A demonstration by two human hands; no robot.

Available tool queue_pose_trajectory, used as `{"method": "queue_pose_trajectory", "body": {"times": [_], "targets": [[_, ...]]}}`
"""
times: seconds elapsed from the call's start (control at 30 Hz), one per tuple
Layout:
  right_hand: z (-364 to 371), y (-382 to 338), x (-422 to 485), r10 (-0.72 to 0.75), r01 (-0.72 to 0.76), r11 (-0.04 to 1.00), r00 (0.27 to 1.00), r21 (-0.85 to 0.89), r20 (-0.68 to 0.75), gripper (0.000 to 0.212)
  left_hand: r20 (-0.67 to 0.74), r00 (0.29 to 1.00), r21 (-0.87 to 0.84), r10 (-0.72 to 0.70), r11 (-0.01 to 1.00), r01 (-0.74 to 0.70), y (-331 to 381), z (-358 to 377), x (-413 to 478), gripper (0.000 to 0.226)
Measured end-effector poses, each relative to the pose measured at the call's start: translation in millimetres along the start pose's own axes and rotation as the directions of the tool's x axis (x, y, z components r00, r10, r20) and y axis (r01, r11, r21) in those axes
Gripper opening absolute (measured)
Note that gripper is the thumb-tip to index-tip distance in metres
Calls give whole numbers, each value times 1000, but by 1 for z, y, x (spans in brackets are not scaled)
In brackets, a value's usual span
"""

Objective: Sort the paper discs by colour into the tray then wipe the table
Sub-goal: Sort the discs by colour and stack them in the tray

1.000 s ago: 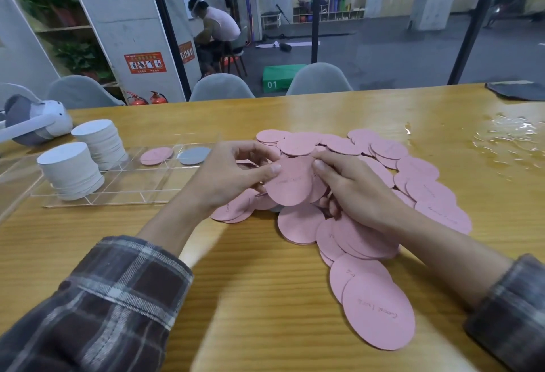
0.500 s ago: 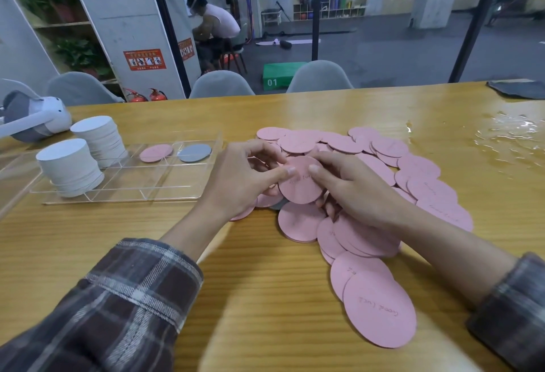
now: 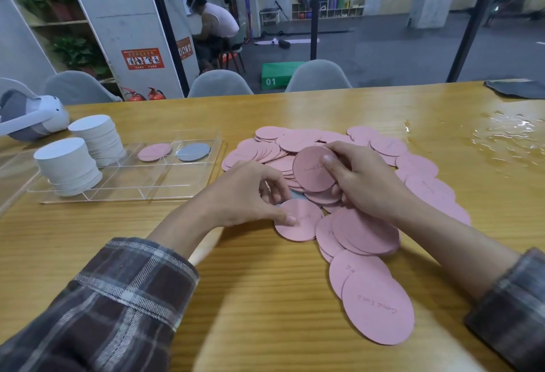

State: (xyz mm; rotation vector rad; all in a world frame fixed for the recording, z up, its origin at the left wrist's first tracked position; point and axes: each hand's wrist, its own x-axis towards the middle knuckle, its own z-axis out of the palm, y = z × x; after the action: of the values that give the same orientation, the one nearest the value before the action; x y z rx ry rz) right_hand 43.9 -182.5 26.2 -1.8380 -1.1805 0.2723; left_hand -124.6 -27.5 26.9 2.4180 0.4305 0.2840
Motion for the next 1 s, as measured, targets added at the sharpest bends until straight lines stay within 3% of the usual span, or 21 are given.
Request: {"method": "queue_pose_trajectory", "body": {"times": [0.23,0.43,0.63,0.87,0.93,1.0], "targets": [[0,0,-1,-14,15,1000,999,-9,37,21,-29,998,-121,55,991,-58,3,-8,-1,22],[5,-2,-4,13,-33,992,987,123,162,29,-262,962,-280,77,948,-152,0,-11,3,19],[7,-1,-4,-16,-30,979,974,199,227,29,-372,921,-234,120,948,-218,-1,3,8,20],[6,-1,-4,-55,24,991,972,134,229,18,-447,883,-104,142,972,-209,2,7,8,29],[5,-1,-3,-37,15,993,980,113,193,18,-461,883,-112,94,980,-162,2,4,8,26],[3,1,-1,-29,19,997,990,74,141,17,-364,931,-63,36,996,-63,1,-1,7,24]]}}
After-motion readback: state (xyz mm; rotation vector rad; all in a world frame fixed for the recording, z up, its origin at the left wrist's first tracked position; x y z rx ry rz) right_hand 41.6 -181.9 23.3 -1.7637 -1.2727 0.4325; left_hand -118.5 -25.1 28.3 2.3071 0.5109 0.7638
